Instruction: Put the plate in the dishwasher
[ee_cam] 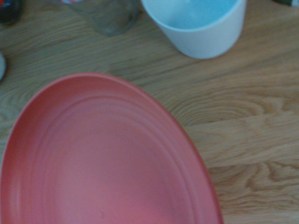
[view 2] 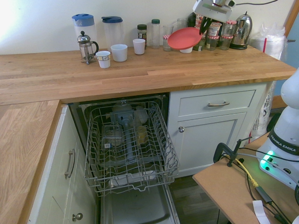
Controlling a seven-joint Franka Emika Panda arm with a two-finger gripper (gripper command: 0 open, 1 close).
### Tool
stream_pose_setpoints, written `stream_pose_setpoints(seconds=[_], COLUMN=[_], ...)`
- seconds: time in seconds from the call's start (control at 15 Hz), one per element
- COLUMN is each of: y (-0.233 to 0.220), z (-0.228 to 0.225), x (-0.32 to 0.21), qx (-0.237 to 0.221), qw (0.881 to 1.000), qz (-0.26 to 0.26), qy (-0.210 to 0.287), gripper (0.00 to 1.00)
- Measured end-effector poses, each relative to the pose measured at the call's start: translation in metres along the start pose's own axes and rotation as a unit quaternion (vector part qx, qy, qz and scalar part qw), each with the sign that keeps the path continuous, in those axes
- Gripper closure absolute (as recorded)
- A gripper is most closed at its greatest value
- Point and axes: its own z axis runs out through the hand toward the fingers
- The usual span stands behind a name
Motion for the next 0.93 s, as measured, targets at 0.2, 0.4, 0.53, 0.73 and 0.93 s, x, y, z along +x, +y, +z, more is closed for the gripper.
stream_pose_setpoints(seconds=[0.2,0.4,0.53,0.73,0.93], y=[-0.039,-0.069,-0.077,-0.067,-0.045], z=[-0.038,-0.049,-0.047,-0.031,-0.002], x=[-0.091,-0.207,-0.288,-0.397,-0.476], qx=[-0.015,-0.034,-0.049,-0.078,-0.108], qw=[0.994,0.974,0.954,0.914,0.868], qz=[-0.092,-0.189,-0.257,-0.359,-0.450], qy=[0.062,0.120,0.145,0.170,0.182], gripper=[1.00,1.00,1.00,1.00,1.00])
